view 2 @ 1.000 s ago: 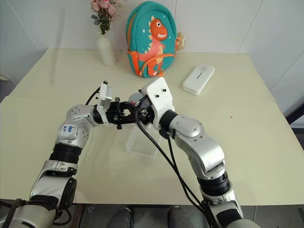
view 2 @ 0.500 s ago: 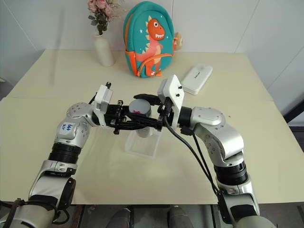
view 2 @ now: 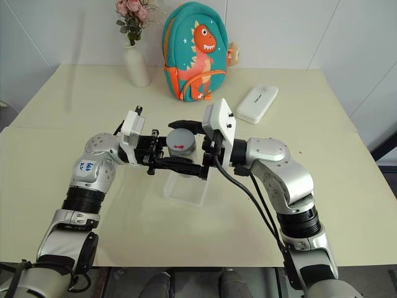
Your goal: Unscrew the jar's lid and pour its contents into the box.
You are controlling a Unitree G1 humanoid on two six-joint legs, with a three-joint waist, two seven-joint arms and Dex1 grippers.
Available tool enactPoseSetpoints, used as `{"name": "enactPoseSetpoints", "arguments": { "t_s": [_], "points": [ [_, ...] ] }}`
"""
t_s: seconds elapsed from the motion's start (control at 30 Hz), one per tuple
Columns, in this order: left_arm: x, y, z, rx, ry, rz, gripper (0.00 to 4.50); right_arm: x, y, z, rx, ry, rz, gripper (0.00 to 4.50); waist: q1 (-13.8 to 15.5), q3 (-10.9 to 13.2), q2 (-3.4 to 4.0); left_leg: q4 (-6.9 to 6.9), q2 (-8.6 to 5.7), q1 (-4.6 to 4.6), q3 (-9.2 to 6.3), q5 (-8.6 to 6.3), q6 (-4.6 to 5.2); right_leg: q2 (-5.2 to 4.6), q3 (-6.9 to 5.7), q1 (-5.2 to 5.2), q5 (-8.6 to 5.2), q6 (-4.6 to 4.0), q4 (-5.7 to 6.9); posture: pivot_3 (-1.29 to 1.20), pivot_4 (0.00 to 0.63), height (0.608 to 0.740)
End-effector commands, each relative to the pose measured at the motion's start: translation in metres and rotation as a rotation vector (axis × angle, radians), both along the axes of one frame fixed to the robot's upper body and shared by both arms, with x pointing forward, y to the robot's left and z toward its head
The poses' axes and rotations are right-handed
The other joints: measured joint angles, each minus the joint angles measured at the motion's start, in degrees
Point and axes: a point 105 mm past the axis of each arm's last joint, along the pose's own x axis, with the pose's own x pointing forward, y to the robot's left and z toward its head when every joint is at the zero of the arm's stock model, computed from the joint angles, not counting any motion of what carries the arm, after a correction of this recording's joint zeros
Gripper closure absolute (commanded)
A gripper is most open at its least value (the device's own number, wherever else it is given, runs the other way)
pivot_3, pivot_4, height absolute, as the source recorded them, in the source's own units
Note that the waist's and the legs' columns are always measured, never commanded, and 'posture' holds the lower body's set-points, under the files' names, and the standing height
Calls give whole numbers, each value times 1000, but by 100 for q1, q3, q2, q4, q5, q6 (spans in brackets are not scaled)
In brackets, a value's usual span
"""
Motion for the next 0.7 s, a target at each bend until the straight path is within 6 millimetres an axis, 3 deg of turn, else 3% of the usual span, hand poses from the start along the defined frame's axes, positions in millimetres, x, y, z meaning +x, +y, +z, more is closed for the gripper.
{"name": "enactPoseSetpoints", "arguments": {
  "t_s": [0.03, 0.17, 0.7],
  "points": [
    [8, -1, 5, -10, 5, 57, 2519, -28, 17, 18, 22, -80, 125, 18, 0, 0, 0, 0, 0, 0, 0, 0, 0, 0, 0, 0, 0, 0, 0, 0, 150, 740],
    [6, -4, 4, -9, 4, 40, 2519, -14, 17, 20, 23, -86, 37, 18, -3, 0, 0, 0, 0, 0, 0, 0, 0, 0, 0, 0, 0, 0, 0, 0, 150, 740],
    [-3, -6, 2, -12, 33, 11, 2519, 11, 12, 18, 18, -87, -64, 18, -6, 0, 0, 1, 0, 0, 0, 0, 0, 0, 0, 0, 0, 0, 1, 0, 150, 740]
  ]
}}
